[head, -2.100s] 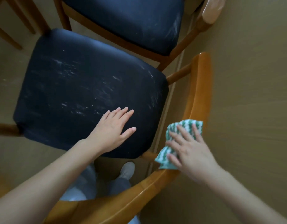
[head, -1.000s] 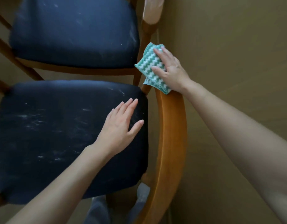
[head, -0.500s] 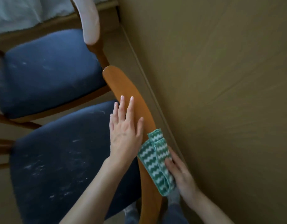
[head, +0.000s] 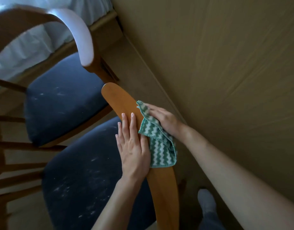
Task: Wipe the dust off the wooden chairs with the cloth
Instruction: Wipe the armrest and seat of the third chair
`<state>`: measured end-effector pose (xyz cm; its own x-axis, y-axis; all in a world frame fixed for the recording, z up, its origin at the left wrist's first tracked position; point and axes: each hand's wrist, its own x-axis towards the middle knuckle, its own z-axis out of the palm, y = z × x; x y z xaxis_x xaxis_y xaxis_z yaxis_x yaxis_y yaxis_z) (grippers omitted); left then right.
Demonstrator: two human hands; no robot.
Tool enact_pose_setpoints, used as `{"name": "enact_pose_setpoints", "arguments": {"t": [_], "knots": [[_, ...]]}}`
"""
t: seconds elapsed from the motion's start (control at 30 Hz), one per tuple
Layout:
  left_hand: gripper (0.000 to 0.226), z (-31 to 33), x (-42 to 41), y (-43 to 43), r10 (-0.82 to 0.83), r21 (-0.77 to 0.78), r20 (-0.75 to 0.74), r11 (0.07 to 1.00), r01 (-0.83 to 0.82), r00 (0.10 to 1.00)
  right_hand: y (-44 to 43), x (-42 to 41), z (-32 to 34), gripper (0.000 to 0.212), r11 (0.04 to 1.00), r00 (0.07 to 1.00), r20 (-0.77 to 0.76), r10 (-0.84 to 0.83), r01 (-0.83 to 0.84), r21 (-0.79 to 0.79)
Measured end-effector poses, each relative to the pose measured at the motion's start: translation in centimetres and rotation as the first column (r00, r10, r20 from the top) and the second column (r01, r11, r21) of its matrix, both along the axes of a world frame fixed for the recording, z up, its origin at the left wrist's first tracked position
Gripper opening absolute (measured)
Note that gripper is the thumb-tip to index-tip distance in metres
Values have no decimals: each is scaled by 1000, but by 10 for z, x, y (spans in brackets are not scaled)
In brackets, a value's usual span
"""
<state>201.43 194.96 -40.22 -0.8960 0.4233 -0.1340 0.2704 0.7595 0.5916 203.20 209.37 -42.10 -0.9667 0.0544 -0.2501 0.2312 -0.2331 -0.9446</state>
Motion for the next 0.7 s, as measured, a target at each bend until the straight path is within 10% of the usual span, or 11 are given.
{"name": "enact_pose_setpoints", "arguments": {"t": [0.47,0.6,0.7], "knots": [[54,9,-4,-10,-75,-29,57,997,76,996,-51,103,-4,105,966,978,181,-107,145,-215],[53,19,-1,-14,-78,-24,84,997,80,993,-47,99,4,94,986,981,176,-83,106,-126],[56,27,5,-17,-111,-17,83,993,113,990,-44,101,12,40,946,931,281,-231,283,-159]]}}
